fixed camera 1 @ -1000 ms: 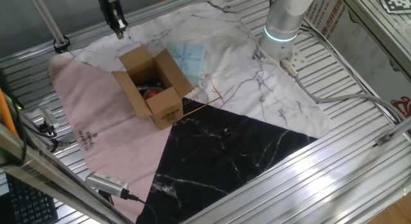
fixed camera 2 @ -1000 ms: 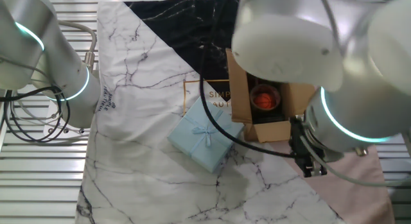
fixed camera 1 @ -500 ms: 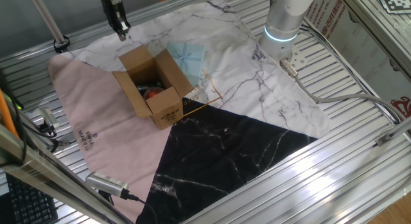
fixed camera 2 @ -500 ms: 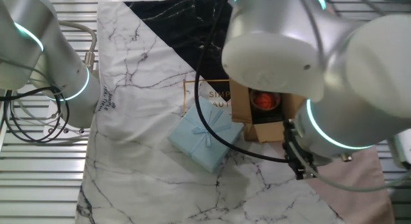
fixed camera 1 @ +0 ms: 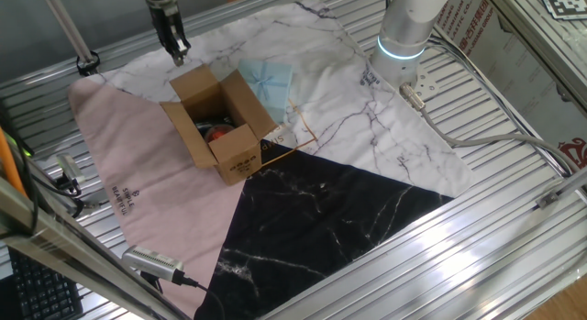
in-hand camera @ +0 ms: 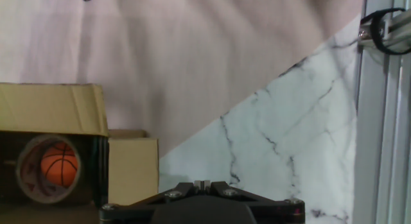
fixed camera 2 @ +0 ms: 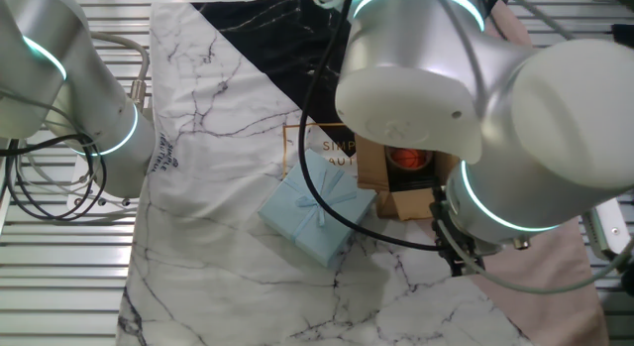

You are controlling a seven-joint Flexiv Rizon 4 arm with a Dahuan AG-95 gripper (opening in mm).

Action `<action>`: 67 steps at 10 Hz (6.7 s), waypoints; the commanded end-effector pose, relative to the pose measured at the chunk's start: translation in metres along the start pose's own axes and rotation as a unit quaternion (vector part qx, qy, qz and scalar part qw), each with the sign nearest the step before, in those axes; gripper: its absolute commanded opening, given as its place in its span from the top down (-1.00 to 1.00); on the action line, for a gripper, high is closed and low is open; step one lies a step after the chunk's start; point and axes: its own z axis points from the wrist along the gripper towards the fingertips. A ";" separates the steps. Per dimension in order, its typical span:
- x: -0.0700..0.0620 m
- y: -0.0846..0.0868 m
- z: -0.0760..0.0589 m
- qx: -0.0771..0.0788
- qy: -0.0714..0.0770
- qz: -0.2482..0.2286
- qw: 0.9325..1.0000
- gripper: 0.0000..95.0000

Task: Cover the box

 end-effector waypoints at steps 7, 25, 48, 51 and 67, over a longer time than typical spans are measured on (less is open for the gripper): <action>-0.001 0.009 0.007 -0.005 -0.003 0.005 1.000 1.00; -0.001 0.029 0.008 -0.011 -0.007 0.030 0.999 1.00; -0.010 0.079 -0.021 -0.004 -0.003 0.072 0.997 1.00; -0.012 0.084 -0.021 -0.005 -0.004 0.077 0.997 1.00; -0.005 0.113 -0.014 -0.007 -0.005 0.106 0.994 1.00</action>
